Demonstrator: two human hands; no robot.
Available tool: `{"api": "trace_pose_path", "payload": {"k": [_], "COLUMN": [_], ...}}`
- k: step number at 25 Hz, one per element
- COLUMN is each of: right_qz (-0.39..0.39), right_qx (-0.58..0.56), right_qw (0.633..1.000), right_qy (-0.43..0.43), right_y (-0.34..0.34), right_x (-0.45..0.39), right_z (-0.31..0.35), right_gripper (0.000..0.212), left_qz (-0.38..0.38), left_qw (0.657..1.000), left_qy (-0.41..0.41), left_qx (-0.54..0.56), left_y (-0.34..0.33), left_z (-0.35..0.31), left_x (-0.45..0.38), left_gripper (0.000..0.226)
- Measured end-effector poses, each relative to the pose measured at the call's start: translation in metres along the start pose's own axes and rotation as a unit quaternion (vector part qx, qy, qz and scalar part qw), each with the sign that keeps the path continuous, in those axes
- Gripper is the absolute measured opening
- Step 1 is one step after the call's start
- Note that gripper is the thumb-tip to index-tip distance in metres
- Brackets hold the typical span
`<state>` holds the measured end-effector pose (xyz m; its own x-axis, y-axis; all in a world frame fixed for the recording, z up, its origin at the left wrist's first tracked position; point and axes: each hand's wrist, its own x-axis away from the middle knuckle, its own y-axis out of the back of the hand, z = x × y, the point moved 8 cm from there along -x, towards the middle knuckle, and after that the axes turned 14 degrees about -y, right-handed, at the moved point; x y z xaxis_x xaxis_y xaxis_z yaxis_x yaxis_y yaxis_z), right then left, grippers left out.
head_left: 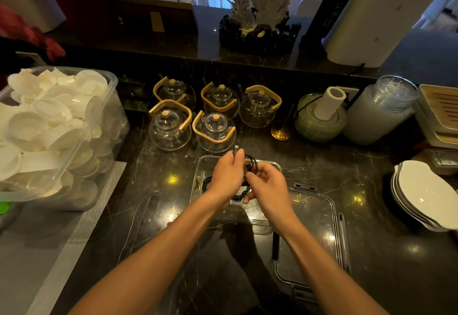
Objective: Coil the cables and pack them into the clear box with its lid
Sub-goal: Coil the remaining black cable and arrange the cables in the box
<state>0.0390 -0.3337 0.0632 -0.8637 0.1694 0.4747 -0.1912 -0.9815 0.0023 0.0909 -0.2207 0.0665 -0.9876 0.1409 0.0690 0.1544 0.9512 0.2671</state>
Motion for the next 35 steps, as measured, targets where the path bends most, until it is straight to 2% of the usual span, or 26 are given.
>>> {"api": "trace_pose_path", "payload": {"k": [3, 5, 8, 12, 15, 18, 23, 26, 29, 32, 35], "right_qz": [-0.083, -0.107, -0.116, -0.091, -0.119, -0.094, -0.044, -0.047, -0.057, -0.066, -0.066], "right_qx": [0.098, 0.157, 0.219, 0.146, 0.223, 0.297, 0.204, 0.147, 0.063, 0.022, 0.029], "right_qw": [0.99, 0.977, 0.958, 0.982, 0.96, 0.936, 0.975, 0.986, 0.993, 0.991, 0.988], "right_qy": [0.059, 0.1, 0.142, 0.083, 0.122, 0.164, 0.077, 0.066, 0.078, 0.116, 0.138], "right_y": [0.004, 0.007, 0.004, 0.006, 0.013, 0.012, 0.018, 0.019, 0.023, 0.021, 0.017], "right_x": [-0.001, 0.0, 0.004, -0.004, -0.005, -0.006, -0.012, -0.013, -0.012, -0.002, 0.002], "right_z": [0.004, 0.008, 0.01, 0.004, 0.011, 0.02, 0.027, 0.027, 0.033, 0.041, 0.048], "right_gripper": [0.03, 0.03, 0.02, 0.009, 0.006, 0.01, 0.014, 0.015, 0.014, 0.01, 0.01], "left_qz": [0.015, 0.026, 0.039, 0.033, 0.038, 0.055, 0.107, 0.11, 0.076, 0.037, 0.042], "left_qw": [0.999, 0.998, 0.999, 0.999, 0.999, 0.998, 0.992, 0.992, 0.99, 0.958, 0.978], "left_qy": [-0.014, -0.013, 0.002, -0.005, -0.009, -0.032, -0.055, -0.05, 0.018, 0.104, 0.062], "left_qx": [-0.044, -0.056, -0.037, -0.005, -0.001, -0.013, -0.029, -0.025, 0.118, 0.265, 0.195], "left_y": [-0.002, -0.004, -0.006, -0.003, 0.0, 0.002, 0.001, 0.002, -0.002, -0.009, -0.003], "left_z": [-0.001, -0.002, 0.005, 0.015, 0.02, 0.02, 0.017, 0.023, 0.04, 0.048, 0.042], "left_x": [-0.001, 0.0, 0.0, 0.004, 0.007, 0.002, -0.001, 0.001, 0.006, 0.011, 0.009], "left_gripper": [0.037, 0.036, 0.035, 0.034, 0.034, 0.037, 0.035, 0.031, 0.032, 0.031, 0.031]}}
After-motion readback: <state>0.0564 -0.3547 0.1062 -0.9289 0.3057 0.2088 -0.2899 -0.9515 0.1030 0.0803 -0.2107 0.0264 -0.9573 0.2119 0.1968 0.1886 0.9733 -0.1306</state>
